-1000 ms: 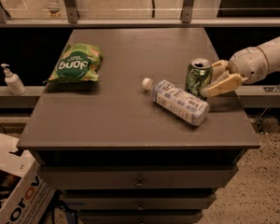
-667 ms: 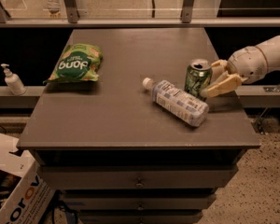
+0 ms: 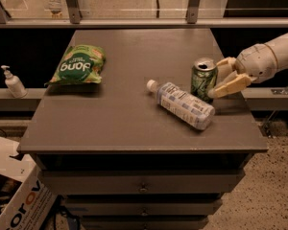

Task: Move green can near blue plastic bottle

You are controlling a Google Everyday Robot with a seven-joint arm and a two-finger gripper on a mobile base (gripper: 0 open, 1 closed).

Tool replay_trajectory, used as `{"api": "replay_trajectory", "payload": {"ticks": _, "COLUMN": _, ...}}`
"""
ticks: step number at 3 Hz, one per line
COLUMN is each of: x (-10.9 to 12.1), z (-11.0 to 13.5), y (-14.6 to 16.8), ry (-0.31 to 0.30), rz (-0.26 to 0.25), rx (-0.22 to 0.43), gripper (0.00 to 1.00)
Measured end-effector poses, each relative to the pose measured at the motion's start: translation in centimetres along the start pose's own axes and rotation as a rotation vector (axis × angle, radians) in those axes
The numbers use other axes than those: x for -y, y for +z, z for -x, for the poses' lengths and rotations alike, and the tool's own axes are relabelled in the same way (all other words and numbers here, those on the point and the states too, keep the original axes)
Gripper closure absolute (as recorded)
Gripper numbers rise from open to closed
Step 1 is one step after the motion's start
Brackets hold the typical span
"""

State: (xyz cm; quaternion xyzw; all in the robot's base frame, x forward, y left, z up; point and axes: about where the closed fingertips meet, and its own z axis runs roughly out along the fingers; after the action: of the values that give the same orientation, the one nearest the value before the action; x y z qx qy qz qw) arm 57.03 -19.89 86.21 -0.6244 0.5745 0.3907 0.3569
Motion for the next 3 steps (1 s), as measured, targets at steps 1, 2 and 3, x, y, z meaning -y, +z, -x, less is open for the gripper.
{"api": "replay_trajectory", "payload": {"ticks": 1, "x": 0.01, "z": -0.16, "y": -0.22, "ry": -0.006, "rz": -0.005, "rx": -0.003, "gripper": 0.0}}
{"api": "replay_trajectory", "payload": {"ticks": 2, "x": 0.01, "z": -0.17, "y": -0.22, "ry": -0.006, "rz": -0.005, "rx": -0.003, "gripper": 0.0}}
{"api": "replay_trajectory", "payload": {"ticks": 3, "x": 0.0, "z": -0.17, "y": -0.23, "ry": -0.006, "rz": -0.005, "rx": -0.003, "gripper": 0.0}}
